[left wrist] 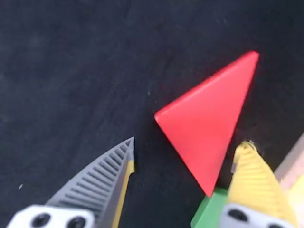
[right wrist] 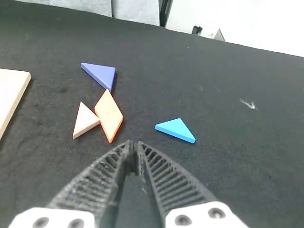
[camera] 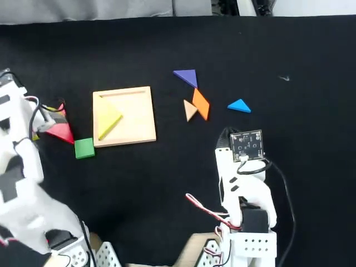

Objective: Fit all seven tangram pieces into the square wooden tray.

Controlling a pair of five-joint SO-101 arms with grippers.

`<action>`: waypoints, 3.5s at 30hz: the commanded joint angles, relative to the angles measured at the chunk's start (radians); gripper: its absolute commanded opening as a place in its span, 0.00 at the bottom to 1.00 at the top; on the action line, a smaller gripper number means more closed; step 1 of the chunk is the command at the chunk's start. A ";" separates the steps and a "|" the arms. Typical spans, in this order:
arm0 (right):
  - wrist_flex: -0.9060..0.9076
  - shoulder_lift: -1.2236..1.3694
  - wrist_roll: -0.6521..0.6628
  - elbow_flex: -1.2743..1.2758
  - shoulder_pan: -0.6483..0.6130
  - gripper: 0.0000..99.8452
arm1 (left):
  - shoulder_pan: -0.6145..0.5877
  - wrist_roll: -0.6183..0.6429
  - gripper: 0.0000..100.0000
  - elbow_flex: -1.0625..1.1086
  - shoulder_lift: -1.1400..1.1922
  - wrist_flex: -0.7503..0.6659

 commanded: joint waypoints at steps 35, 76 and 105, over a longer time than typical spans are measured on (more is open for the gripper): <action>-0.018 -0.077 0.000 -0.004 -0.012 0.01 | 0.199 -0.071 0.21 -0.855 0.466 0.485; -0.018 -0.079 0.000 -0.004 -0.008 0.01 | 0.332 -0.008 0.03 -1.050 0.578 0.566; -0.021 -0.079 0.009 -0.004 -0.006 0.01 | 0.705 -1.402 0.03 -0.478 0.098 0.578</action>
